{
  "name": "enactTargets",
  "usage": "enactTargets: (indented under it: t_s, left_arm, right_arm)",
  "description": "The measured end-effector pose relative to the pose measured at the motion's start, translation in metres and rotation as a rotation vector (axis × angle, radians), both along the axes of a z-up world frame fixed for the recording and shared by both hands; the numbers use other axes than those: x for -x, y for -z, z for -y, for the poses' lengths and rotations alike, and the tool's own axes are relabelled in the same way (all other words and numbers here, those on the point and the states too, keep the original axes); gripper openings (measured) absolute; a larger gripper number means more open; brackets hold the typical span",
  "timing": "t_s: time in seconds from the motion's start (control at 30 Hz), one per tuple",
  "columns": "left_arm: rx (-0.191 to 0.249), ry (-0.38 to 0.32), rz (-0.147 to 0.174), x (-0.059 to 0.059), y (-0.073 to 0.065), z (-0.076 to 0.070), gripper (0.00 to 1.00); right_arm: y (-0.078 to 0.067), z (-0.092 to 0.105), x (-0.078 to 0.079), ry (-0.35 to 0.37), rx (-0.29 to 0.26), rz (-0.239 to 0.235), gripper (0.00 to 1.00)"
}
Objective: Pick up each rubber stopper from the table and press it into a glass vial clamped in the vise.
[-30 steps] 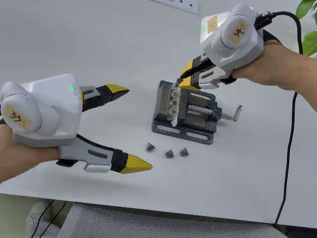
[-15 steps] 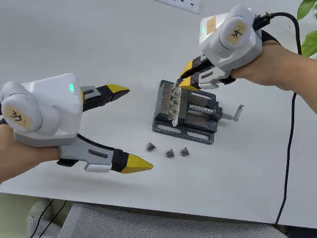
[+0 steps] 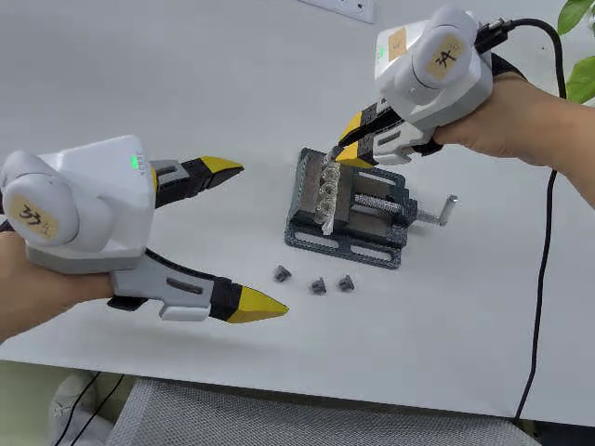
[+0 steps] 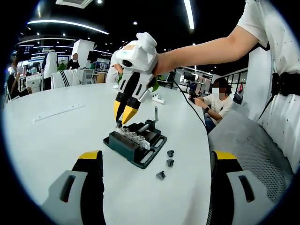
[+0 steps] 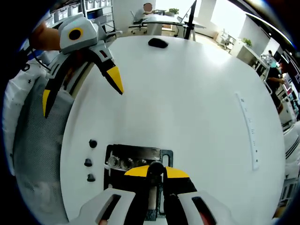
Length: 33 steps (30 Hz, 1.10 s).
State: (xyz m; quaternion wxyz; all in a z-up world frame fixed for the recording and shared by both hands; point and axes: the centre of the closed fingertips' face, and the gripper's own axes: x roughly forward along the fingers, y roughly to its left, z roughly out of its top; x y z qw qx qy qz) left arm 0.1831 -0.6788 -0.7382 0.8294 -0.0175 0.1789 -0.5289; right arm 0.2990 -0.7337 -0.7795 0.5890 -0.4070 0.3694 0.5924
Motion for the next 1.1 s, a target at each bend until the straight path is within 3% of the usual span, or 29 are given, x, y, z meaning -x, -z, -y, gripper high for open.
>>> enactTargets:
  t_s: [0.43,1.1]
  left_arm:
    - [0.005,-0.002,0.000,-0.0029,-0.0014,-0.0005,0.95]
    - [0.013,-0.005,0.001,-0.0041,-0.0021,-0.0001,0.95]
  right_arm:
    - [0.0018,0.0003,-0.0021,0.006,-0.002,0.000,0.05]
    - [0.0029,0.0001,-0.0008,-0.054,0.049,0.033,0.06]
